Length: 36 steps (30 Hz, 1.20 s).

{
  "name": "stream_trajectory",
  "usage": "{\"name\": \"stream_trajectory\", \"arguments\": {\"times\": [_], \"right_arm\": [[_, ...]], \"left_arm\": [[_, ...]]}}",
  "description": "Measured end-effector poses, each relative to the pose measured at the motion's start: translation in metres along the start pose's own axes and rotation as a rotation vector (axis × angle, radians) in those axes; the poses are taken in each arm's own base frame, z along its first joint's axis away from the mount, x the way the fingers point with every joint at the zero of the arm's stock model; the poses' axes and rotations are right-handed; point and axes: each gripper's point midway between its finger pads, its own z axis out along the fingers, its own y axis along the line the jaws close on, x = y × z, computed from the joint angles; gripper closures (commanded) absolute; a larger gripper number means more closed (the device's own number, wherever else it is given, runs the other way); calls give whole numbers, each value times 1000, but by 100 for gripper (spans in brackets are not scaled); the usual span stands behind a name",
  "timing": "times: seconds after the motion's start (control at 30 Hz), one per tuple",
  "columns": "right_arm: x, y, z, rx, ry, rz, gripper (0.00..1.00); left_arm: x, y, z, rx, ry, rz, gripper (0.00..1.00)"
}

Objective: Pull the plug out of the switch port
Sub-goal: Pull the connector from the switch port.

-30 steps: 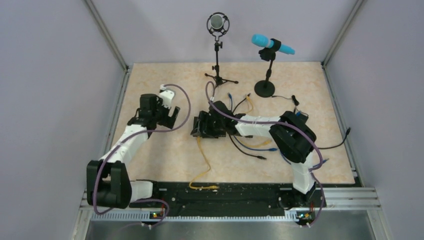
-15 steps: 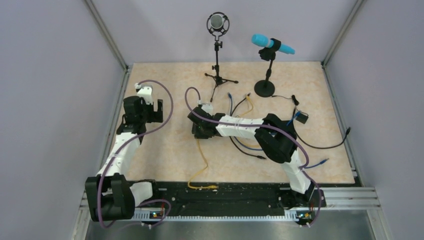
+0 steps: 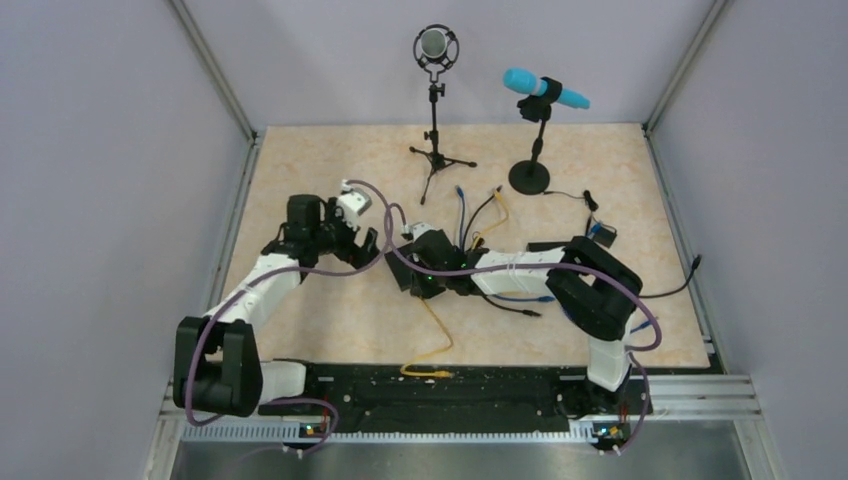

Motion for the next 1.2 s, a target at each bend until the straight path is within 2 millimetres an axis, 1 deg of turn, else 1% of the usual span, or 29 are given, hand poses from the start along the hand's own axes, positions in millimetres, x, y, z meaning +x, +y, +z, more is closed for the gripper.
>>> {"name": "stream_trajectory", "arguments": {"times": [0.13, 0.2, 0.33, 0.43, 0.53, 0.63, 0.77, 0.87, 1.0, 1.2], "right_arm": [[-1, 3, 2, -115, -2, -16, 100], [-1, 2, 2, -164, -12, -1, 100], [-1, 2, 1, -254, -33, 38, 100], [0, 4, 0, -296, -30, 62, 100], [1, 5, 0, -315, -21, 77, 100], [1, 8, 0, -332, -17, 88, 100], [1, 7, 0, -336, -3, 138, 100], [1, 4, -1, -332, 6, 181, 100], [1, 4, -1, -330, 6, 183, 100], [0, 7, 1, -340, 1, 182, 100]], "left_arm": [[6, -44, 20, 147, 37, 101, 1], [13, -60, 28, 199, 64, 133, 1], [30, -79, 42, 266, 121, 174, 1], [39, -88, 48, 287, 158, 203, 1], [45, -93, 51, 298, 185, 219, 1], [46, -93, 59, 298, 218, 230, 1], [38, -90, 73, 289, 250, 260, 1], [38, -88, 79, 272, 272, 272, 1], [38, -86, 74, 246, 286, 289, 1], [50, -89, 55, 225, 308, 330, 1]]}}
